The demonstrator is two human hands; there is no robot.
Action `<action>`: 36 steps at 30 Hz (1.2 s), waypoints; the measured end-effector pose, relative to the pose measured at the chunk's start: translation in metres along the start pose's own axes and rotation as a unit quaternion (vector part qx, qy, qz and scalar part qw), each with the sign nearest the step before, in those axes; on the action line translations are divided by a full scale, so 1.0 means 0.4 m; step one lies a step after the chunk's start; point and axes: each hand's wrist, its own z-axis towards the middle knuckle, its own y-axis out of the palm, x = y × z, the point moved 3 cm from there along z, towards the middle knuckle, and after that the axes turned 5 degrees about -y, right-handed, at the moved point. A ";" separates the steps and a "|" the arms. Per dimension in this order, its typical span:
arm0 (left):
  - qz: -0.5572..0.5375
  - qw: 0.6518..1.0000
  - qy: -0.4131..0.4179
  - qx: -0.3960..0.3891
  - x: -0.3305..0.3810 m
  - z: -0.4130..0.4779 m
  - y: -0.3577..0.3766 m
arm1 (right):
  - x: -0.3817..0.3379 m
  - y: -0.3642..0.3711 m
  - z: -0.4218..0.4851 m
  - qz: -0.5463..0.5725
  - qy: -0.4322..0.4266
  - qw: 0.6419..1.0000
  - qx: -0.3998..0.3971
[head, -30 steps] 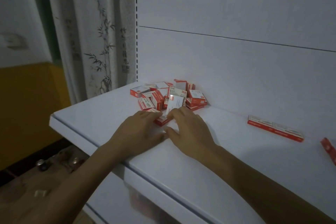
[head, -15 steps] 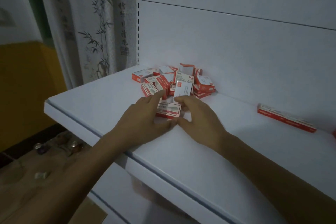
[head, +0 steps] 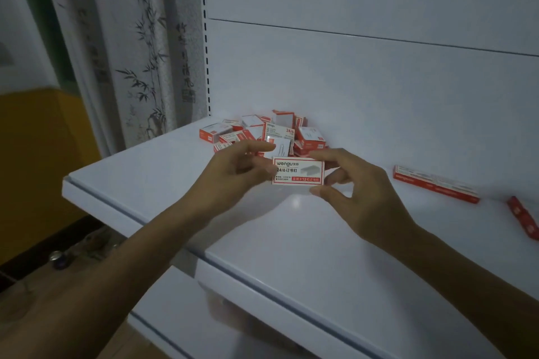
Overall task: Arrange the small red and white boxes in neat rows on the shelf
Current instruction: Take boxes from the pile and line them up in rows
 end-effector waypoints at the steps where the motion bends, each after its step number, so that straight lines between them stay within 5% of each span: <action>1: -0.025 1.000 -0.006 -0.015 0.006 -0.001 0.017 | 0.003 -0.019 -0.009 0.002 0.004 1.000 0.009; 13: 0.065 0.988 0.116 -0.085 0.094 0.013 0.242 | 0.057 -0.205 -0.145 -0.067 0.047 0.993 0.085; 27: 0.041 0.973 0.112 -0.196 0.144 0.081 0.434 | 0.154 -0.316 -0.237 -0.133 0.118 0.979 0.097; 36: 0.136 0.965 0.151 -0.167 0.077 0.232 0.560 | 0.296 -0.345 -0.221 -0.224 0.218 0.947 0.070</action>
